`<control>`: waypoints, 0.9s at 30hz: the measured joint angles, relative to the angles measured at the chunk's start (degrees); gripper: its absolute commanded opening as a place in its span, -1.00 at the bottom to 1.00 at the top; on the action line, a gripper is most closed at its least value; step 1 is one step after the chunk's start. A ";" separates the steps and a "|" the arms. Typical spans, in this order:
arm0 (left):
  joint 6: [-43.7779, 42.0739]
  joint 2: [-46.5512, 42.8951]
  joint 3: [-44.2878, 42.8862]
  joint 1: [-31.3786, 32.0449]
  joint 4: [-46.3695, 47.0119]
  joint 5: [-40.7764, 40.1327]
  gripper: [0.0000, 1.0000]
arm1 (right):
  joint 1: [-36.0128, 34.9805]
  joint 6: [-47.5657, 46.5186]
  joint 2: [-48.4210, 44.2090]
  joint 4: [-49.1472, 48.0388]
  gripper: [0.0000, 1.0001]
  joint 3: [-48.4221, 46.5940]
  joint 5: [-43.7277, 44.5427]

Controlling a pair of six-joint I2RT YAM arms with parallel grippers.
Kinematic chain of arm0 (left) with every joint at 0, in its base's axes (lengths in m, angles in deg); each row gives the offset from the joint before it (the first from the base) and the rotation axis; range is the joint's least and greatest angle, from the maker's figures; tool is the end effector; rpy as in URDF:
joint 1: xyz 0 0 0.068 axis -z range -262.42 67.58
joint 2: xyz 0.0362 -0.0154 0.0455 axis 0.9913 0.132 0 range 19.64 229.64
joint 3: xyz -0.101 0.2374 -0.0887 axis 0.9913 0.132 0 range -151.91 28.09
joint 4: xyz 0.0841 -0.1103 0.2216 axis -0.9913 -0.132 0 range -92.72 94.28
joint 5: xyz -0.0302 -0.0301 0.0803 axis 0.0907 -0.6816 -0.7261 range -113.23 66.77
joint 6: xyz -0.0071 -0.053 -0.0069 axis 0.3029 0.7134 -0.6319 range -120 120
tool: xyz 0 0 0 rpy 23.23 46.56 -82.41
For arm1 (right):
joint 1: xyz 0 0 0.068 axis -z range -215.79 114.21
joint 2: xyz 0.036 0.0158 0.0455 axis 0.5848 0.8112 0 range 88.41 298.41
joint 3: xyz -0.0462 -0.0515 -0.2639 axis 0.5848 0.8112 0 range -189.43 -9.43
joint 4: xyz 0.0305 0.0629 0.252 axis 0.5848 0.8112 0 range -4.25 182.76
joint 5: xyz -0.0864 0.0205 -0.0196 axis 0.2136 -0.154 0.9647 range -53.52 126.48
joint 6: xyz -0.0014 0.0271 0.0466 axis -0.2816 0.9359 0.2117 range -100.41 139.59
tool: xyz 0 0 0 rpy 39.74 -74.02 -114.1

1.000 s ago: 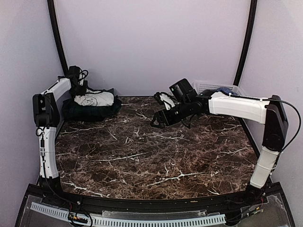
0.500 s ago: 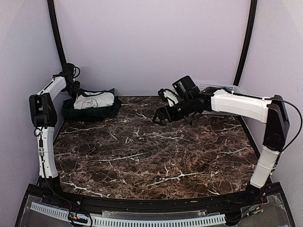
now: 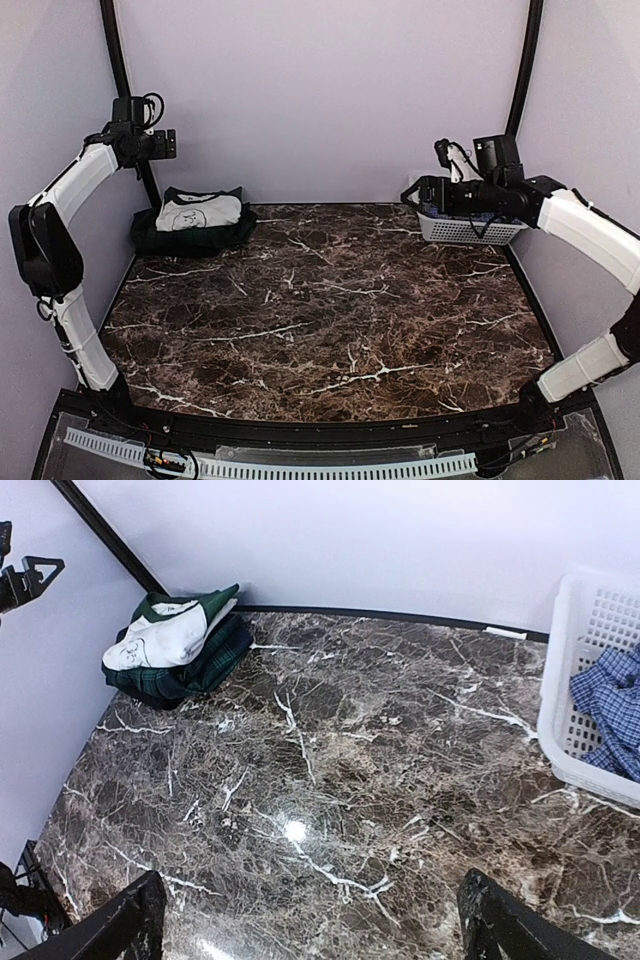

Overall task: Fold and stack the mixed laundry pile
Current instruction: Place the square-folded T-shirt at the corner of the board, then pick up the crumpled shirt from the bin.

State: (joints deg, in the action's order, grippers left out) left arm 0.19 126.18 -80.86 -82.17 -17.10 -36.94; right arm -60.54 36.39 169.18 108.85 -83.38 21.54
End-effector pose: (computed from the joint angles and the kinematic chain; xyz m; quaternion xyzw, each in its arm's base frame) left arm 0.4402 0.0065 0.4015 -0.0689 0.8082 0.0950 0.5770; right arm 0.2887 0.1432 0.3505 -0.1244 0.8518 0.2812 0.4242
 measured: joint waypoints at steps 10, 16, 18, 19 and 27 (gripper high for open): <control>3.61 -7.23 9.40 17.35 0.15 6.29 0.98 | 3.69 -1.07 -12.83 -0.83 0.97 9.44 1.86; 8.26 -9.99 21.03 27.61 0.28 10.97 0.98 | 12.81 -2.60 -7.56 0.76 0.97 9.35 2.58; 9.40 -9.94 23.56 29.97 0.44 11.85 0.98 | 17.38 -3.06 -2.54 1.03 0.97 6.21 2.75; 9.90 -9.90 24.76 31.32 0.48 12.39 0.98 | 19.28 -3.21 0.13 0.90 0.97 4.39 2.95; 12.57 -7.65 27.30 38.27 1.64 16.74 0.98 | 27.45 -6.58 24.85 4.44 0.97 -22.34 7.93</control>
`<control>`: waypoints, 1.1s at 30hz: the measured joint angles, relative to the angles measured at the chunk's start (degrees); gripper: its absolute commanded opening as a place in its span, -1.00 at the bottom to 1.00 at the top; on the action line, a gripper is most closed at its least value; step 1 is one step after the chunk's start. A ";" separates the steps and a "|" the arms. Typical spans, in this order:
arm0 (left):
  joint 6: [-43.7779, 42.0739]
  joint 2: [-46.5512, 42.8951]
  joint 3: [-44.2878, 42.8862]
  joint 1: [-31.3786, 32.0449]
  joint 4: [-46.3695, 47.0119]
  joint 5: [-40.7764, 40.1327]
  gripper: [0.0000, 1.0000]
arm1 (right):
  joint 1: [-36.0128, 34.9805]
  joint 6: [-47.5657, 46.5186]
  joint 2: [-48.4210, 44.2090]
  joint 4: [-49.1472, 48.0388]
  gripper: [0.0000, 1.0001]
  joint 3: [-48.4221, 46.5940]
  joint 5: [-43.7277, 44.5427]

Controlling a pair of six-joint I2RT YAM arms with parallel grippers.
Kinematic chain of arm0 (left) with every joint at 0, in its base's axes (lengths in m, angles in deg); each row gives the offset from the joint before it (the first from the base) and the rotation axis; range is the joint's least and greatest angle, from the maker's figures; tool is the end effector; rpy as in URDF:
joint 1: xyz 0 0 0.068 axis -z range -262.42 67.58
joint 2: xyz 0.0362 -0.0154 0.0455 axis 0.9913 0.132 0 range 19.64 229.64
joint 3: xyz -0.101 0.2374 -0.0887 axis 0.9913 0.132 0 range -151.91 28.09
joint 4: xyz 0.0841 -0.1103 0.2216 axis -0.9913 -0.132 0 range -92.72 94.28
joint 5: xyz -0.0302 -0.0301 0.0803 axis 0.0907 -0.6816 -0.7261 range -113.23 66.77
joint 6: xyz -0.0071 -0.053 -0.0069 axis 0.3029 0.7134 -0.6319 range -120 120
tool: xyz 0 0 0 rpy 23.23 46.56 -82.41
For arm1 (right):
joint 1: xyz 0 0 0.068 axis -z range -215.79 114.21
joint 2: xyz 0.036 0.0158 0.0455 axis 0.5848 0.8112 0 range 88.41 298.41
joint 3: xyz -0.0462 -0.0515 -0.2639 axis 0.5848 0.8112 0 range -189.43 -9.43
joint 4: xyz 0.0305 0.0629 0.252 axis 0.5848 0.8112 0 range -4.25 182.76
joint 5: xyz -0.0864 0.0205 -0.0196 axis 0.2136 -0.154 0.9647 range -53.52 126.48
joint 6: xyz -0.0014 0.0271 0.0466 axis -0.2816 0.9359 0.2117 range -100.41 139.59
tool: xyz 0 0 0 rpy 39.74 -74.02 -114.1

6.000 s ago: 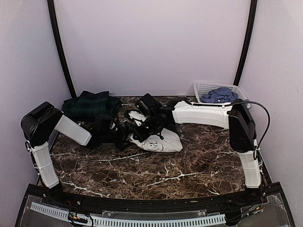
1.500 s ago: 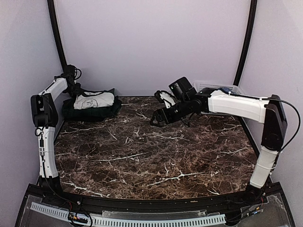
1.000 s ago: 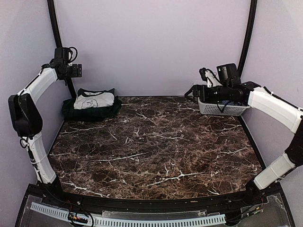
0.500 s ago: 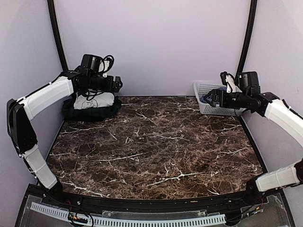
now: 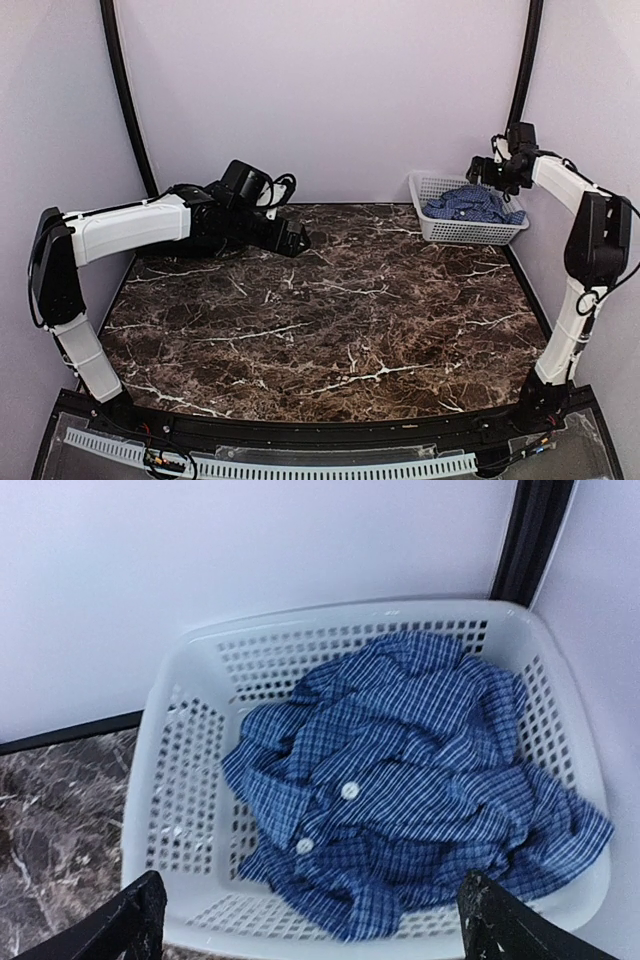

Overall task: Fold and stack the mixed laundry pile
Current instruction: Pick up the crumpled shirt from the bin.

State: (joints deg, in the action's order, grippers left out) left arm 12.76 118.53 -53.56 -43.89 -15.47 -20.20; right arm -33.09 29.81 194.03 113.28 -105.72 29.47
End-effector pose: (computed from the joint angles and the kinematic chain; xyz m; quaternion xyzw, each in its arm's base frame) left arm 0.3118 -0.2507 0.2931 0.2110 0.8695 -0.2143 0.3919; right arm 0.4299 -0.0159 0.3216 0.0733 0.8901 0.0838 0.4419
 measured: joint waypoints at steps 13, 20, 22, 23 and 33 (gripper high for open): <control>3.23 0.22 0.07 0.28 0.24 2.64 0.98 | 4.20 -4.07 35.17 10.27 0.97 -38.47 5.57; 4.20 0.22 0.42 0.39 0.13 2.51 0.98 | 4.52 -4.83 45.33 13.88 0.92 -47.71 9.14; 4.22 0.22 0.42 0.39 0.02 2.19 0.98 | 4.55 -4.94 46.60 14.43 0.87 -49.31 9.64; 4.22 0.22 0.42 0.42 -0.11 1.95 0.98 | 4.55 -4.83 47.69 14.97 0.82 -51.12 9.68; 3.61 0.09 0.37 0.59 -1.86 -1.18 0.98 | 4.59 -3.67 51.04 15.50 -1.00 -55.08 8.09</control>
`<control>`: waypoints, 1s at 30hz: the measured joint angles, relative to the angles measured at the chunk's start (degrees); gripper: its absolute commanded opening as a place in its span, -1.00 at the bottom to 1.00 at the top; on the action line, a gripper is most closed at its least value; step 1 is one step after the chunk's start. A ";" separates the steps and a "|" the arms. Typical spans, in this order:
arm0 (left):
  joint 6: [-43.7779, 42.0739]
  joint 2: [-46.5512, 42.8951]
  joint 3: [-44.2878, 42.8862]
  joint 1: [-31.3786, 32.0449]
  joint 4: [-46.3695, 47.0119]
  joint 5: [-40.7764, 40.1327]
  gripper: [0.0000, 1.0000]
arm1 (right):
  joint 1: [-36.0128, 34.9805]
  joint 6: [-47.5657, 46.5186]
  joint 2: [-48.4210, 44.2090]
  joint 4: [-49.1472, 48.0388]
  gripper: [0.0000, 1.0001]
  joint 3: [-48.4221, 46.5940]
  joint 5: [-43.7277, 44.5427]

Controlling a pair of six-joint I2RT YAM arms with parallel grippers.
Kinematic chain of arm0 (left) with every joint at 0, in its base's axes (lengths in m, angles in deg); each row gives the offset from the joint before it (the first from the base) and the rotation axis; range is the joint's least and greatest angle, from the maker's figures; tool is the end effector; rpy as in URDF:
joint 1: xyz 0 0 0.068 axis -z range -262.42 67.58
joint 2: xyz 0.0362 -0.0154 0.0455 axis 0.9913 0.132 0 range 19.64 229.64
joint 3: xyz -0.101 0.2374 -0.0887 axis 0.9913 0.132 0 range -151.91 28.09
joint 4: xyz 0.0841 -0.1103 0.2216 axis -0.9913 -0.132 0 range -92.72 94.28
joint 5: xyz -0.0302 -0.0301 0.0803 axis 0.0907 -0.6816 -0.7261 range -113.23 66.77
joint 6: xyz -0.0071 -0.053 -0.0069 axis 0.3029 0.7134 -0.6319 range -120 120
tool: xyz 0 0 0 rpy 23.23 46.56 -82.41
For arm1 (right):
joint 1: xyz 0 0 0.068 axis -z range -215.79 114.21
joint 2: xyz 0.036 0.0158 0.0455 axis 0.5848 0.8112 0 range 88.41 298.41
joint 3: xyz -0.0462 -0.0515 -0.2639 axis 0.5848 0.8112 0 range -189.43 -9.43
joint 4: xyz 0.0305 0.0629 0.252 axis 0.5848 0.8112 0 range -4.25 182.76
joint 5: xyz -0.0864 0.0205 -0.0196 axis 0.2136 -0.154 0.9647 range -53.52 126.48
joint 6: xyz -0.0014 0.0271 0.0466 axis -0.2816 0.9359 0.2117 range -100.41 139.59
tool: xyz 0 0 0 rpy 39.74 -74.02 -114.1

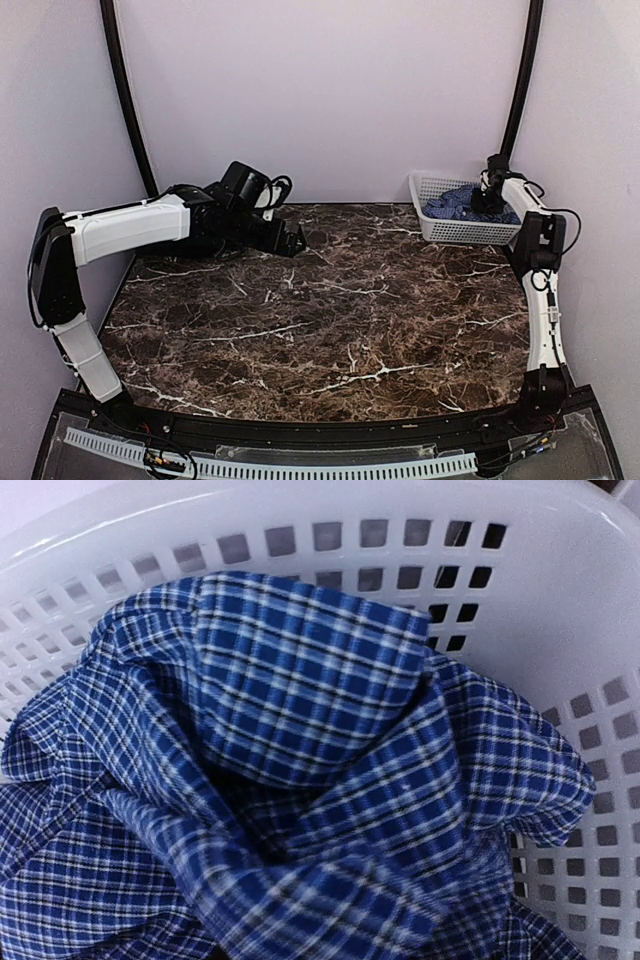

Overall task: Fold and stack the mixed laundry pile
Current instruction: Pick up the crumpled shirt from the bin.

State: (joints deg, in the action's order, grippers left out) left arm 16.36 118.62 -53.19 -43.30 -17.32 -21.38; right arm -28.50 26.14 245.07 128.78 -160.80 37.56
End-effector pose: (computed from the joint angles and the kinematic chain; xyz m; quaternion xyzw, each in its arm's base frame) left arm 0.3078 -0.2518 0.2875 0.1851 0.8845 -0.2121 0.3720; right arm 0.5800 -0.0748 0.1734 0.1159 0.9273 -0.0112 0.3557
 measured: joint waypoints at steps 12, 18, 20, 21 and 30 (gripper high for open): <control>-0.57 -1.40 -0.07 0.00 -0.48 0.48 0.98 | -0.09 2.62 -16.26 -2.25 -1.00 10.14 -10.43; 0.66 -6.36 1.73 0.02 0.72 2.08 0.98 | -1.36 4.02 -31.56 -7.67 -1.00 7.06 -14.73; 1.01 -8.39 2.60 0.02 1.22 2.34 0.98 | -1.77 4.76 -36.00 -9.33 -1.00 7.10 -16.00; 1.14 -9.25 2.95 0.00 1.49 2.47 0.98 | -1.90 4.96 -37.62 -9.99 -1.00 7.15 -16.46; 2.54 -14.36 6.05 0.02 3.30 3.50 0.98 | -1.92 8.26 -46.99 -11.96 -1.00 4.37 -19.21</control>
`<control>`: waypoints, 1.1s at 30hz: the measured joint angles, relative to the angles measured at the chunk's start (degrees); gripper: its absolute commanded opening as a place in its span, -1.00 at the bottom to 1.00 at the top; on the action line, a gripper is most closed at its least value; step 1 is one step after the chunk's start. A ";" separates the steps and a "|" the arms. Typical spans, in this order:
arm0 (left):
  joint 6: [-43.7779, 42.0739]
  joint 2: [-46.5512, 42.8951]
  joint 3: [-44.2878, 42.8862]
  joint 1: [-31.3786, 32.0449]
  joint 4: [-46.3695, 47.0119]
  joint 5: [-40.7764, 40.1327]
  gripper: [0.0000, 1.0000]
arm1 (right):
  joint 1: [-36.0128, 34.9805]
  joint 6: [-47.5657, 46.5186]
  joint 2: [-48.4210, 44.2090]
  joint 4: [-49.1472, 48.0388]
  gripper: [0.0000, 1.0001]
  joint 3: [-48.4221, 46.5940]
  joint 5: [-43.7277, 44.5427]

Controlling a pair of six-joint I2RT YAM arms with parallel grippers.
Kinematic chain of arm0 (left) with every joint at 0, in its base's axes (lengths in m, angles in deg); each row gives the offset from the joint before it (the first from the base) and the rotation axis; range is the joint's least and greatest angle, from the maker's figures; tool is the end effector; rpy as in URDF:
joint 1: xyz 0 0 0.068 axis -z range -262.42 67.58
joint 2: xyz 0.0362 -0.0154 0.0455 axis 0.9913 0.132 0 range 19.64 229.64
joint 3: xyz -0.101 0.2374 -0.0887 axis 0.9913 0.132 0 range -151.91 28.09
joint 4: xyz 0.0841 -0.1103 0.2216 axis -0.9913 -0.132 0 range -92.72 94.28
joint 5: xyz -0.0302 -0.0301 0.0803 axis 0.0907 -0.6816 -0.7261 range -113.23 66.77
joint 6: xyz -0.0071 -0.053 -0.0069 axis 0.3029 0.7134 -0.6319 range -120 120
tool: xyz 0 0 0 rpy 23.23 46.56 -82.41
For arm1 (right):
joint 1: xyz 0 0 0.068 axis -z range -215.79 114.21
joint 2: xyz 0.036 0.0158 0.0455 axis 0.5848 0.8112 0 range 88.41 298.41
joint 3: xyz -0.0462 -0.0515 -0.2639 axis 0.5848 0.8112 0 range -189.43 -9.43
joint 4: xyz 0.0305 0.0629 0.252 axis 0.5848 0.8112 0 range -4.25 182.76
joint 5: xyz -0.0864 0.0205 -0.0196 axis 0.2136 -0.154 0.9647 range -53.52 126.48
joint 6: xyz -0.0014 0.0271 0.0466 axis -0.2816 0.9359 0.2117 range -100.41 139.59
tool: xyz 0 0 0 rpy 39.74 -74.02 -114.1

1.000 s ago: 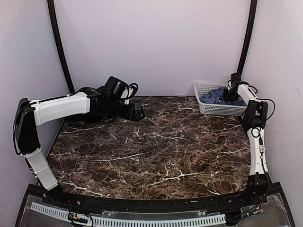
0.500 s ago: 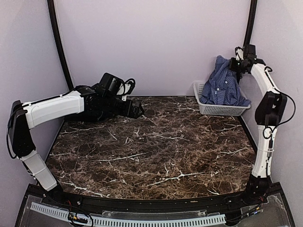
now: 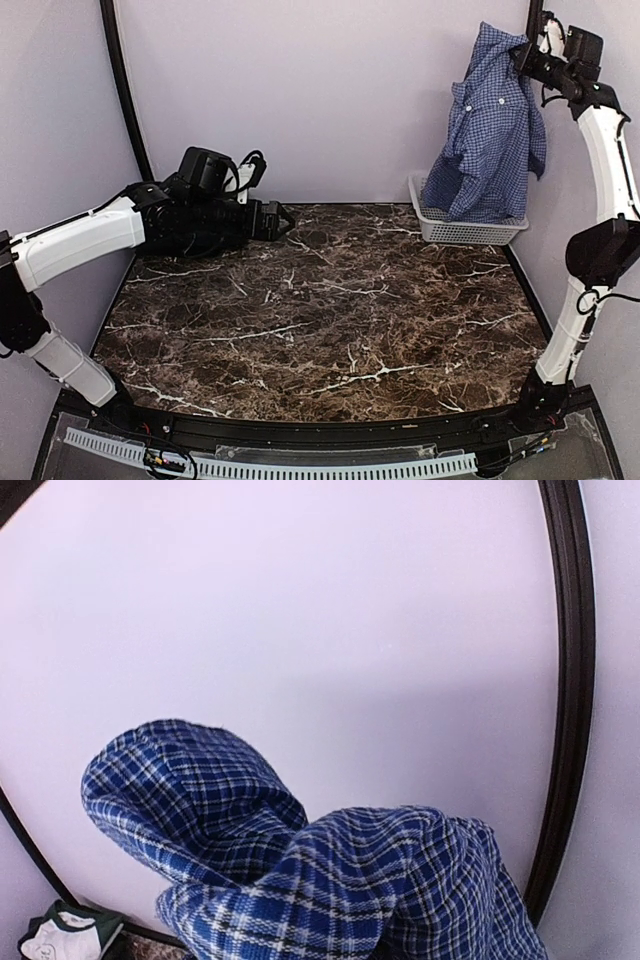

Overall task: Fold and stack the mixed laundry pile
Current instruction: Pick up the crumpled shirt from the bin, then place the crumpled shirt at the center of the board.

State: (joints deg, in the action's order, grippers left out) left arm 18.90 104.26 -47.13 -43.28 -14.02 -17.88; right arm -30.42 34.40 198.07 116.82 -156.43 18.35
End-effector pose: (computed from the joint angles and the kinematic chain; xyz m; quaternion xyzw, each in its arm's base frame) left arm 0.2645 -0.2195 0.3446 0.1740 0.8374 -0.2855 0.4324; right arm 0.3739 -0.0240 0.5703 0.0000 0.6694 0.1653 0.7243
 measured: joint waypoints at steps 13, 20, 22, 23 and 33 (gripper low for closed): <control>2.27 -4.94 2.80 0.00 2.60 0.26 0.98 | -0.59 8.50 -12.59 -7.21 -1.00 -2.08 -10.64; 2.93 -6.84 4.44 0.00 3.52 0.20 0.98 | -8.13 12.98 -14.56 -12.44 -1.00 -3.30 -16.35; 3.04 -7.50 5.01 0.00 3.65 -0.02 0.98 | -11.54 14.01 -13.42 -13.22 -1.00 -4.81 -17.16; 3.10 -7.80 5.27 0.00 3.67 -0.13 0.98 | -13.11 14.49 -12.87 -13.73 -1.00 -5.33 -17.57; 4.50 -14.03 8.20 0.00 3.56 -7.56 0.98 | -26.73 14.67 -7.67 -16.65 -1.00 -6.43 -17.79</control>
State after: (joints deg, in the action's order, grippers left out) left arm 23.40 90.22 -38.94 -43.28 -10.46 -25.44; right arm -57.15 49.07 190.40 100.17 -162.85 0.56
